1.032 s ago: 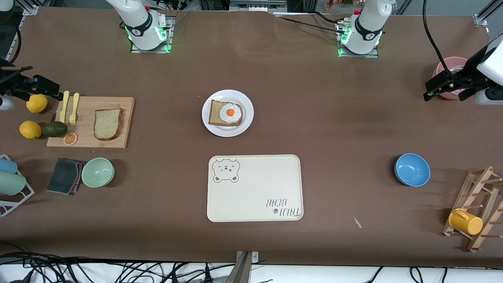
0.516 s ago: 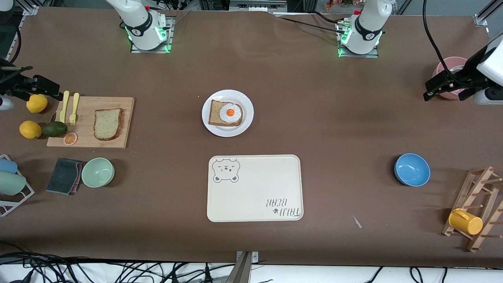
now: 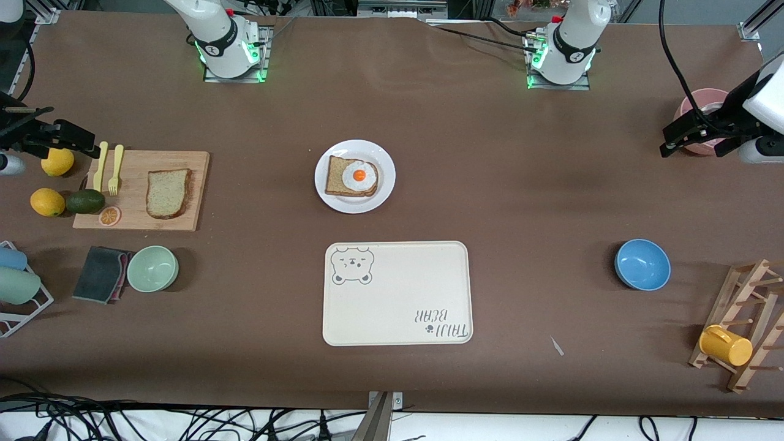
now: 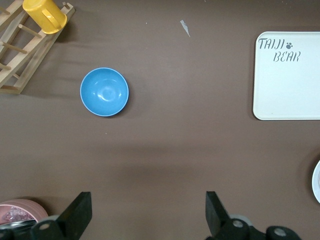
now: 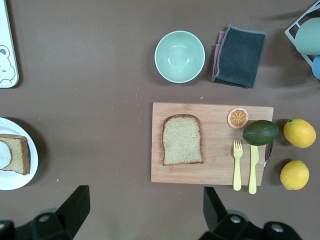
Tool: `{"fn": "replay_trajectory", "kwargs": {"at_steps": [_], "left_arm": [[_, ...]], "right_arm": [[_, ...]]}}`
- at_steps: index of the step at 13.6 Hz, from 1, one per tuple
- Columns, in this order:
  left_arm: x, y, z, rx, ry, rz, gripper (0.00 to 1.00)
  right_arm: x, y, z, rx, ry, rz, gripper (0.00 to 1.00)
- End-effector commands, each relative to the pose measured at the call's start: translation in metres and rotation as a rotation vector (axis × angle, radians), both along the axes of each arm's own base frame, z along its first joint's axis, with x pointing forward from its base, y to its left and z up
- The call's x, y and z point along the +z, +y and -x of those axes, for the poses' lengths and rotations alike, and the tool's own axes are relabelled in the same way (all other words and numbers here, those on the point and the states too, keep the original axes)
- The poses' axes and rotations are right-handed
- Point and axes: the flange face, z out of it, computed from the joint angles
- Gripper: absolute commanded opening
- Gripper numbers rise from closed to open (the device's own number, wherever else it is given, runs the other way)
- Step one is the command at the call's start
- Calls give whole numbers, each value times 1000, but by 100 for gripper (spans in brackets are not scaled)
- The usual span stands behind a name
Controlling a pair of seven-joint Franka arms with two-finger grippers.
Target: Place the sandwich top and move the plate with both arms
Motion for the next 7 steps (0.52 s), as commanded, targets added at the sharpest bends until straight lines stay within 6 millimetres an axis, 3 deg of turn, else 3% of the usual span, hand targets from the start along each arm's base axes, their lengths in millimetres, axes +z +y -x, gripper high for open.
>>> {"fn": "replay_trajectory", "kwargs": {"at_steps": [1,3,7], "left_arm": [[4,-3,0,-4,5,29,100],[4,-3,0,-4,5,29,100],[4,-1,0,-10,4,28,100]], "right_arm": [[-3,0,1,-2,10,2,100],[-4,1,-3,-7,7,-1,100],[-29,-3,-22,-10,34,-9,100]]}}
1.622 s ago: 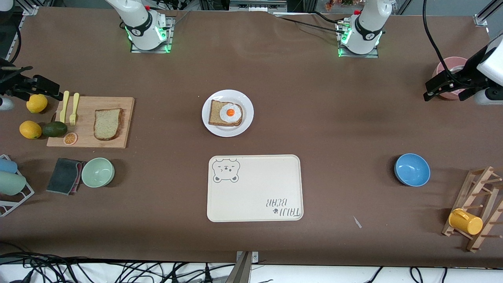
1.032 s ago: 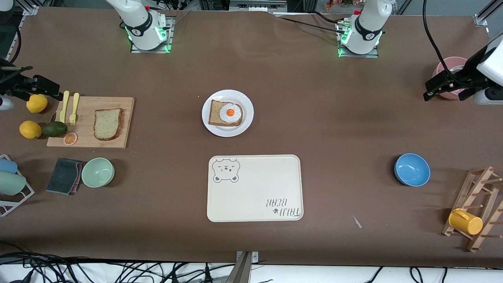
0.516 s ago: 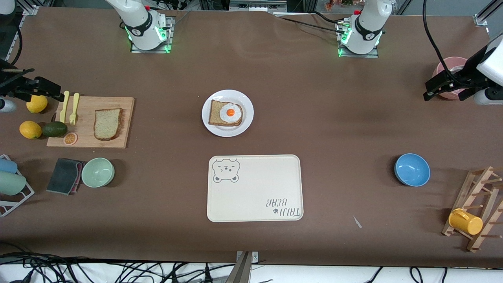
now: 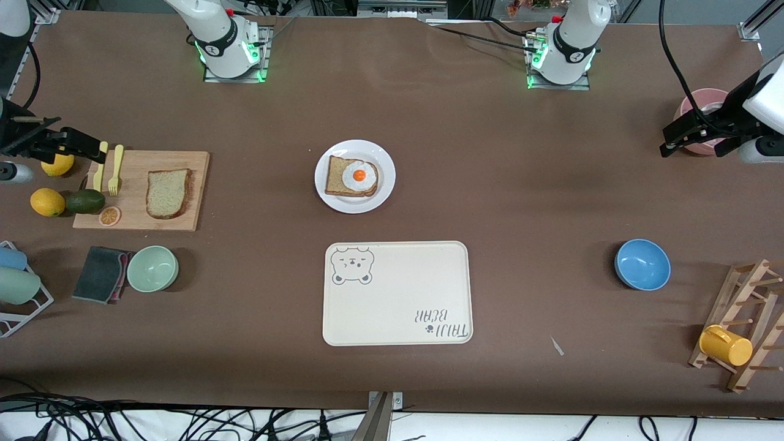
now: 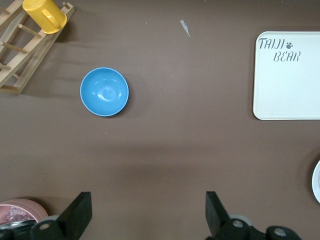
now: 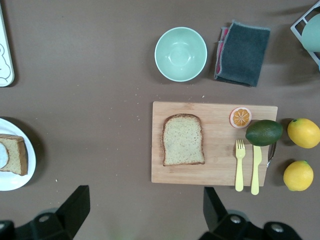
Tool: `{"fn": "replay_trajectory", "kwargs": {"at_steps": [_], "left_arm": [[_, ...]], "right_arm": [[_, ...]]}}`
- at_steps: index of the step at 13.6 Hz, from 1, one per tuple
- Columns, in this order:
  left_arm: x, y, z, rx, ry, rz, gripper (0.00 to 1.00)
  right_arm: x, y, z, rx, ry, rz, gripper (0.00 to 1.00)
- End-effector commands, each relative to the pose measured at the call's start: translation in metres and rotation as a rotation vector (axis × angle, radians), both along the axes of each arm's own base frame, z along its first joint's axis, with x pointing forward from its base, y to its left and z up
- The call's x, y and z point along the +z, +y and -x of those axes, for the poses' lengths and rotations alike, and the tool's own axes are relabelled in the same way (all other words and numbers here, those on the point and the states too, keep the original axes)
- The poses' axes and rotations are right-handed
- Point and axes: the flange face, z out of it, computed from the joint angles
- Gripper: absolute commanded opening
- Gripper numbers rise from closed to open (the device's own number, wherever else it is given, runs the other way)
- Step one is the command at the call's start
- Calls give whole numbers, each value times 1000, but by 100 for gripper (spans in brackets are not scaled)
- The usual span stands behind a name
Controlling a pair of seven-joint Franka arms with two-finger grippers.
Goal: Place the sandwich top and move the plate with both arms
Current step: 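Reach the right gripper down to the bread slice on the cutting board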
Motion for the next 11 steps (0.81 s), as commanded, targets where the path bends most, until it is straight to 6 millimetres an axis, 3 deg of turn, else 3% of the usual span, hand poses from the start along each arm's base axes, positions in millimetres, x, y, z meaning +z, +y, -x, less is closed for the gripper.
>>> {"fn": "replay_trajectory", "kwargs": {"at_steps": [1,4,6,9,11], "left_arm": [[4,-2,0,-10,3,28,100],[5,-11,3,-18,16,28,100],[15,-9,3,-16,2,28,100],[15,-10,4,-18,8,28,100],[15,-11,5,-19,11,28,100]], "right_arm": [[-7,-3,-10,1,12,-10,100],[-9,-4,-7,4,31,2,100],[-9,-5,-5,4,34,3,100],[-11,-8,-3,8,39,26,100],[-25,-9,-2,26,55,85,99]]}}
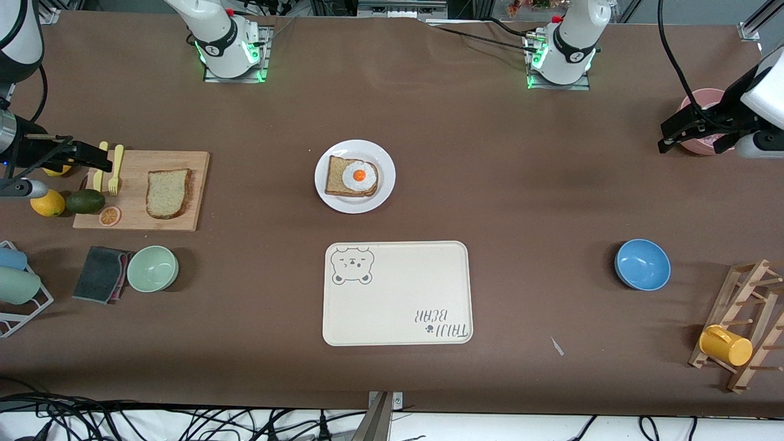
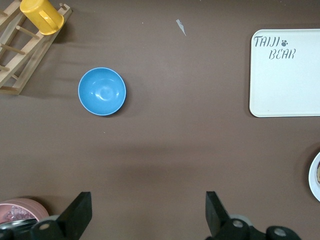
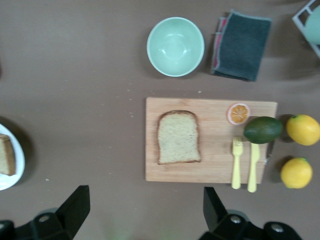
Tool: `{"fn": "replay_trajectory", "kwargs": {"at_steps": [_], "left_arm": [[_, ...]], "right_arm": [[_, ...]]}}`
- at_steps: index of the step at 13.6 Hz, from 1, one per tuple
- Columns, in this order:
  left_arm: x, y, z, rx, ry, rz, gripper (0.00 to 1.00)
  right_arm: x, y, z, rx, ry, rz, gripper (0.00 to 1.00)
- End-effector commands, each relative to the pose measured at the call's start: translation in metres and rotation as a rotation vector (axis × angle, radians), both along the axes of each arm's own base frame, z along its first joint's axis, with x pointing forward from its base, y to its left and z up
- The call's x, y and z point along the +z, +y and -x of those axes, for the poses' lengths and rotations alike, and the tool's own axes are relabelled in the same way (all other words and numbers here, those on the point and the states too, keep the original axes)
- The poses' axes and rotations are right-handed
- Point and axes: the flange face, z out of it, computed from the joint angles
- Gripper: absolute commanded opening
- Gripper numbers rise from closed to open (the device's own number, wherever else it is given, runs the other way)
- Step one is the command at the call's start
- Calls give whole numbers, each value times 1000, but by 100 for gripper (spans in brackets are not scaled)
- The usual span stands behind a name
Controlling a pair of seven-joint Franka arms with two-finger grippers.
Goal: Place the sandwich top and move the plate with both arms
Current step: 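Reach the right gripper down to the bread slice on the cutting board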
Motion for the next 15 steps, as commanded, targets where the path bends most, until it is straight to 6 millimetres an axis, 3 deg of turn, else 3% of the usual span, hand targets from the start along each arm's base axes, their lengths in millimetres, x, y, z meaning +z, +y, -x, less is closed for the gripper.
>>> {"fn": "replay_trajectory", "kwargs": {"at_steps": [1,3,6,12,15], "left_arm": [[8,-3,3,-5,10,28,100],[7,-3,3,-4,15,28,100],[8,-3,3,-4,13,28,100],[8,-3,3,-5,13,28,100],[10,-3,3,-6,9,28,100]], "right_arm": [[-17,0,2,31,1,51,99],[-46,16,1,64,-12,56,99],[-93,15,11,101,23,120,99],[-215,24,53,53,-54,151,99],[-255,29,76,71,-74,151,95]]}}
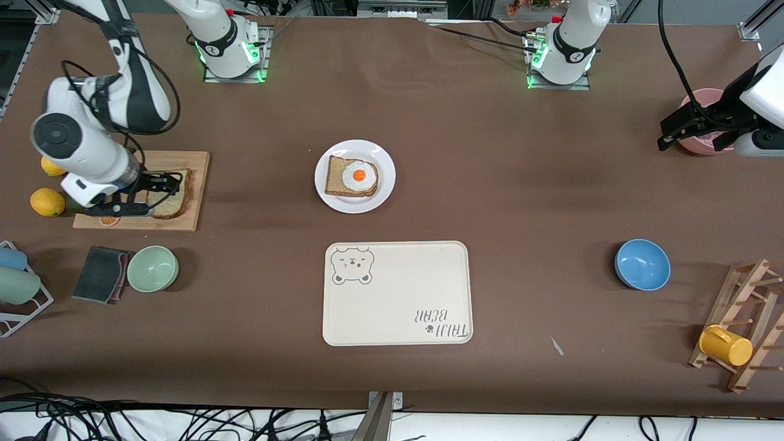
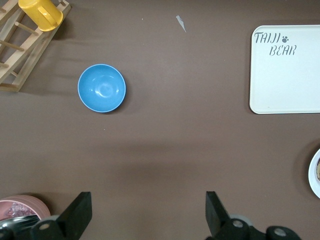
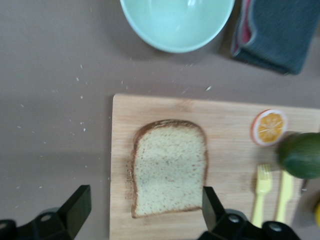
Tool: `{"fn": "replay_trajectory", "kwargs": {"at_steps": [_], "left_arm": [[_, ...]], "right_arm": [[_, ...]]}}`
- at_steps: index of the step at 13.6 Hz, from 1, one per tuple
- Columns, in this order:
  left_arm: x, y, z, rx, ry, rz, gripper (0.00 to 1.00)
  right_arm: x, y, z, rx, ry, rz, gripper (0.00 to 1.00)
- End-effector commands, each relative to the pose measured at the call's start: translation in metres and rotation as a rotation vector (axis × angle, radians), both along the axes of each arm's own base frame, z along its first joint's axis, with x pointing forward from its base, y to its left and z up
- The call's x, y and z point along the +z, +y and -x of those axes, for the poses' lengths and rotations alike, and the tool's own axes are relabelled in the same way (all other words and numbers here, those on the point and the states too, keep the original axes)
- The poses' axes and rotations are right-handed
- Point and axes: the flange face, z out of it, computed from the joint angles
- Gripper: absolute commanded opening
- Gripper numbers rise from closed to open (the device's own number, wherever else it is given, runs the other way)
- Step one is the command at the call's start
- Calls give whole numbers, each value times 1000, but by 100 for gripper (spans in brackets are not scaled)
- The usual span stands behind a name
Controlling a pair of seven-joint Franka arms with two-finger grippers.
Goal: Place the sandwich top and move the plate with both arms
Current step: 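Reach the right gripper down to the bread slice on the cutting board, then grasp the bread slice with the right gripper and lift it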
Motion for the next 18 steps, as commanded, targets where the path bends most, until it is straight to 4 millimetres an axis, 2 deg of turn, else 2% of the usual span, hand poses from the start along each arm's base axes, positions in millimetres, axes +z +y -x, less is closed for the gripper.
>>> {"fn": "replay_trajectory", "kwargs": {"at_steps": [1,4,7,9,13,18], "left_arm": [[9,-2,1,-3,-2,28,100],[9,-2,1,-2,-2,28,100],[9,-2,1,-2,-2,28,100],[9,-3,0,-5,-4,27,100],[9,-2,0,-2,-4,27,100],[9,-2,0,-2,-4,27,100]], "right_arm": [[-18,5,21,21,-18,13,93],[-45,8,23,45,21,21,73],[-68,11,26,42,53,45,65],[-77,18,26,53,45,72,64],[-92,16,29,78,60,115,55],[-104,16,28,99,55,123,54]]}}
